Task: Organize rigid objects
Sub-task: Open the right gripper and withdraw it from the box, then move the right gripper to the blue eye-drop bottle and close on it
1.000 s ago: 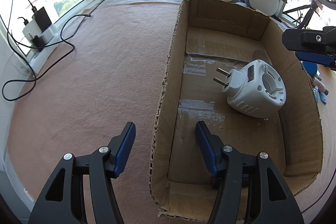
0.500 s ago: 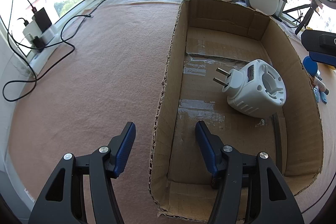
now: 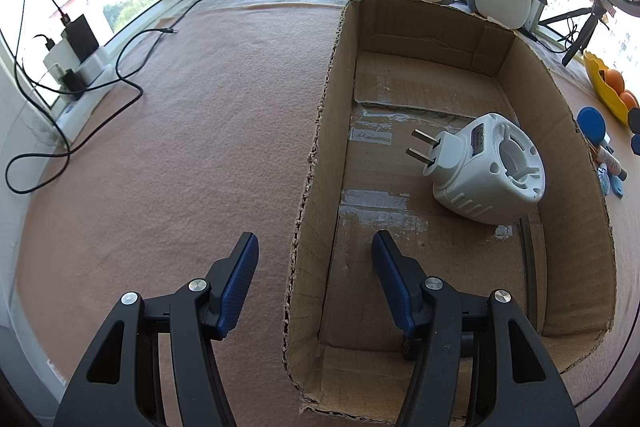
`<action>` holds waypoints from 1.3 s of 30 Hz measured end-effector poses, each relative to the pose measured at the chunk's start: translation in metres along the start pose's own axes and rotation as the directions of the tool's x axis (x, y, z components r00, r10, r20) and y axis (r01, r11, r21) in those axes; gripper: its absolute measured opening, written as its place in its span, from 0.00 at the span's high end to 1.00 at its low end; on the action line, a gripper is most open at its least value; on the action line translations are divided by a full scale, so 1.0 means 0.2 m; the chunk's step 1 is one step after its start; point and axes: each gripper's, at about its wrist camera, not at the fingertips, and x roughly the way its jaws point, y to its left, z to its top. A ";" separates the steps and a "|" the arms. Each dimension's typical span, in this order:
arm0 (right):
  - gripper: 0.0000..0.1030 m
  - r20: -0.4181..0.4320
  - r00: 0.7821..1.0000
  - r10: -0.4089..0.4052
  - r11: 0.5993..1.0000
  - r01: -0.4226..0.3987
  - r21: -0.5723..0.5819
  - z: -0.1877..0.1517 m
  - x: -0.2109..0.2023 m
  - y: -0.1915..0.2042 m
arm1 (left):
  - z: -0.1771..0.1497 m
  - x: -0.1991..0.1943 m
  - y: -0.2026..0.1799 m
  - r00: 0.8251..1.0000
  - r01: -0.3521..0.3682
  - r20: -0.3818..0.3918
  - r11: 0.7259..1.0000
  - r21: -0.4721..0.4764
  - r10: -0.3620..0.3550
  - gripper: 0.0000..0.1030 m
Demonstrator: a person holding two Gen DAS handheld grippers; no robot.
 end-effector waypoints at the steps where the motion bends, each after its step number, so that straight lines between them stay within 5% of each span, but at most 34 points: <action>1: 0.39 -0.001 1.000 -0.010 1.000 0.010 0.018 0.00 0.00 -0.04 | 0.00 0.00 0.00 1.000 0.000 0.000 1.000 0.000 0.000 0.42; 7: 0.39 -0.023 0.997 -0.077 0.989 0.079 0.128 -0.02 0.02 -0.24 | 0.00 0.00 0.00 1.000 -0.001 0.000 1.000 0.000 0.001 0.43; 16: 0.40 -0.114 0.991 -0.067 0.970 0.092 0.224 -0.02 0.15 -0.36 | 0.00 0.00 0.00 1.000 0.000 0.000 1.000 -0.001 0.000 0.42; 39: 0.66 -0.201 0.968 -0.153 0.980 0.174 0.094 -0.03 0.30 -0.33 | 0.00 0.00 0.00 1.000 -0.001 -0.001 1.000 0.000 0.001 0.42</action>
